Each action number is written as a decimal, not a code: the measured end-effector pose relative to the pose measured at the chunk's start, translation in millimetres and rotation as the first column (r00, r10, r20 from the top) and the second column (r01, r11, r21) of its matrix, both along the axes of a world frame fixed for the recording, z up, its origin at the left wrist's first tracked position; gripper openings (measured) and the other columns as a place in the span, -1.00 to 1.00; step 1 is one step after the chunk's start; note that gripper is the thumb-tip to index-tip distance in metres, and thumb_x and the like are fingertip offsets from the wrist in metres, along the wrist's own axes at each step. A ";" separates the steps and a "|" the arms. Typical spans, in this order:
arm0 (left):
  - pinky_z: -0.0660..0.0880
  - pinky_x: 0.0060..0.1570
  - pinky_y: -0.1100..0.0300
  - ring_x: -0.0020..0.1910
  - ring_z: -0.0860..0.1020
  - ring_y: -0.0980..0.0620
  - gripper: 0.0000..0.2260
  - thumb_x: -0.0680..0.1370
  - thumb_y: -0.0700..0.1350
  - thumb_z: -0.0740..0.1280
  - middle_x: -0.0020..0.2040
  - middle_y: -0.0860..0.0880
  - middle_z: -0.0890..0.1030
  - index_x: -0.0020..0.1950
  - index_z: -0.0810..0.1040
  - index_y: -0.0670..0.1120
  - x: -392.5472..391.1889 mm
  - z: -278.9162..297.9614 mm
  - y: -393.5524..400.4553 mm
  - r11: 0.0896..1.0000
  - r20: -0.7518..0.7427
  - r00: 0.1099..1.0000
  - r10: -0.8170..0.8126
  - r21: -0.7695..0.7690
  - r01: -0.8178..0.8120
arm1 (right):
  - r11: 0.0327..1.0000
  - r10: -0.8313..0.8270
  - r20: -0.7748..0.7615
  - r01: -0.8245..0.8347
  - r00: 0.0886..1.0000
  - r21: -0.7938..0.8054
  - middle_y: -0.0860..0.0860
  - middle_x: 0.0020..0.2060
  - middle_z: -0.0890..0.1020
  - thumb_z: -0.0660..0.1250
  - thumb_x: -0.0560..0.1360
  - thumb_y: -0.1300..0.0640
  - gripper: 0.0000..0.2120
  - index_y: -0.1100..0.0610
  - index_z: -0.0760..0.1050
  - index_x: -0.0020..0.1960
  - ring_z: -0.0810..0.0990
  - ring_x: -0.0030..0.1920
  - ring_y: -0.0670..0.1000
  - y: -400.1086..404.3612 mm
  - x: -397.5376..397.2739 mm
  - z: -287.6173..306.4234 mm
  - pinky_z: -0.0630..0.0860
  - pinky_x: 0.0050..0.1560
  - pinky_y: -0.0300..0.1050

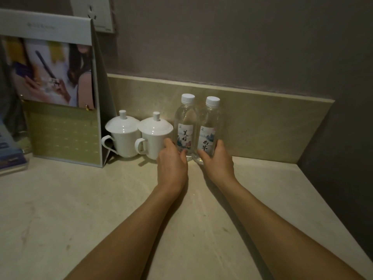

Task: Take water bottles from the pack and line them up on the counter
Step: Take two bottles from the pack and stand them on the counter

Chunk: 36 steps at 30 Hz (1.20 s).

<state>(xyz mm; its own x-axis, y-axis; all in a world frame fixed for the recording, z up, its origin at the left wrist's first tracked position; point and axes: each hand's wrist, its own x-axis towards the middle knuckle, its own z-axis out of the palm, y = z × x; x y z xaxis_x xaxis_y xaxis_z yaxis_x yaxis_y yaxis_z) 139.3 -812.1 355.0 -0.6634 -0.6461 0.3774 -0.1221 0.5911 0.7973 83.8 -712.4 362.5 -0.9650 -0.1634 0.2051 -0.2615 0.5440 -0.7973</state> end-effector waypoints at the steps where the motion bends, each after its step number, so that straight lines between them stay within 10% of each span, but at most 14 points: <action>1: 0.49 -0.18 0.16 -0.06 0.60 -0.07 -0.85 0.61 -0.14 0.32 -0.03 -0.13 0.61 0.10 0.40 -0.14 -0.3 0.2 -0.4 1.000 0.003 1.000 0.000 -0.003 0.000 | 1.000 0.000 -0.003 0.000 1.000 -0.001 0.06 0.17 0.57 0.34 0.52 -0.05 -0.63 0.08 0.35 0.22 0.55 0.16 0.13 -0.7 -1.0 -0.3 0.55 0.09 0.14; 27: 0.57 -0.06 -0.11 -0.04 0.61 -0.17 -0.86 0.59 -0.16 0.33 -0.04 -0.18 0.63 0.04 0.42 -0.19 -2.3 6.3 -2.8 0.997 0.031 0.999 -0.041 -0.071 0.043 | 0.994 -0.004 -0.060 0.010 0.998 0.110 0.10 0.23 0.45 0.27 0.57 -0.01 -0.63 0.17 0.33 0.27 0.51 0.19 0.14 -4.8 -3.0 1.8 0.36 -0.06 -0.10; 36: 0.43 -0.23 0.13 -0.15 0.61 -0.06 -0.84 0.59 -0.01 0.32 -0.18 -0.04 0.62 -0.04 0.51 -0.11 6.5 6.8 -4.5 0.995 0.080 0.994 -0.076 -0.065 0.081 | 0.994 0.081 0.064 -0.085 0.995 0.062 0.16 0.40 0.38 0.35 0.53 0.00 -0.31 0.26 0.12 0.50 0.43 0.35 0.17 0.2 2.5 10.0 0.43 0.31 0.11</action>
<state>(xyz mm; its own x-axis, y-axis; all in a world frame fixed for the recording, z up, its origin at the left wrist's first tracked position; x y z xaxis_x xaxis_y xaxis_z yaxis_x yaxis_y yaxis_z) 145.8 -816.6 361.9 -0.7401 -0.5653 0.3642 -0.1332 0.6541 0.7446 86.3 -712.2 372.5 -0.9580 -0.2542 0.1324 -0.2595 0.5730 -0.7774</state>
